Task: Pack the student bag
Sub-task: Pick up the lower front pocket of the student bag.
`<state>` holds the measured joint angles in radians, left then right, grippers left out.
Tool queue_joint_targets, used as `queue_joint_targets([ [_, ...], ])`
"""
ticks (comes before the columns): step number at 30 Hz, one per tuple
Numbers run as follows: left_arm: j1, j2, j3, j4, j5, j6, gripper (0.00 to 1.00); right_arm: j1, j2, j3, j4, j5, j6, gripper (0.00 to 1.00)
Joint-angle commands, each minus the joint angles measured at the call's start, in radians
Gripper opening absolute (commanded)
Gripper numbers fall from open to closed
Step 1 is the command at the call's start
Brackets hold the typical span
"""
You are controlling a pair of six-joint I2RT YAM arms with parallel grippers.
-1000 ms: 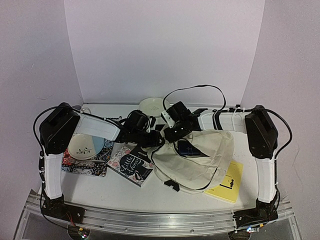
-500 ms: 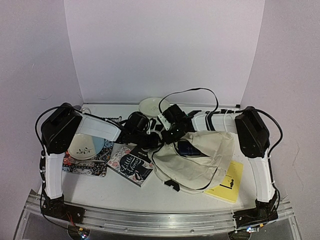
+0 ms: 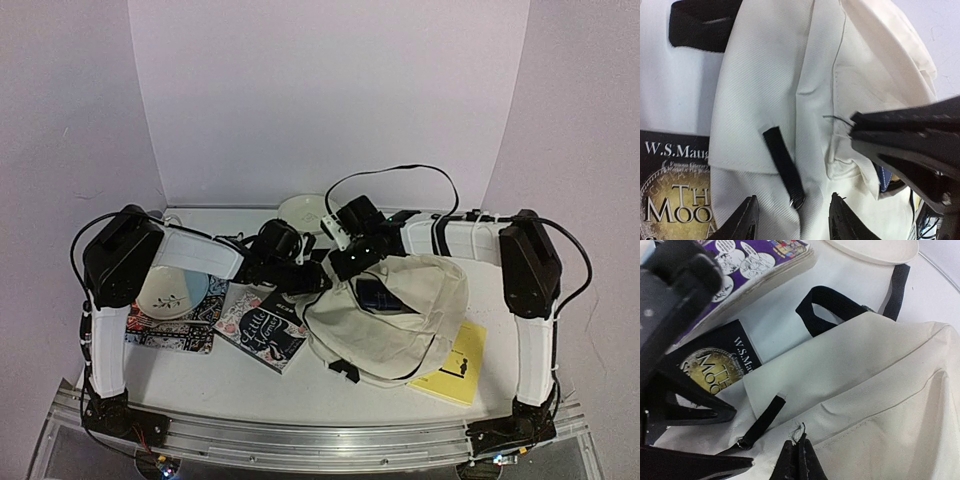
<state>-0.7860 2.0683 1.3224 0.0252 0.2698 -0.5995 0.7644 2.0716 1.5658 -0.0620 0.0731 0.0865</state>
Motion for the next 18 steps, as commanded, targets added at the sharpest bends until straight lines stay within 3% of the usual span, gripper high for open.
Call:
queue_joint_targets([
  [1,-0.003,0.029,0.088,-0.01,0.034,0.02,0.51,0.002,-0.085,-0.037,-0.007,-0.058,0.027,0.0],
  [18,-0.001,0.138,0.208,-0.052,0.056,0.026,0.47,0.001,-0.193,-0.216,0.207,-0.141,0.126,0.0],
])
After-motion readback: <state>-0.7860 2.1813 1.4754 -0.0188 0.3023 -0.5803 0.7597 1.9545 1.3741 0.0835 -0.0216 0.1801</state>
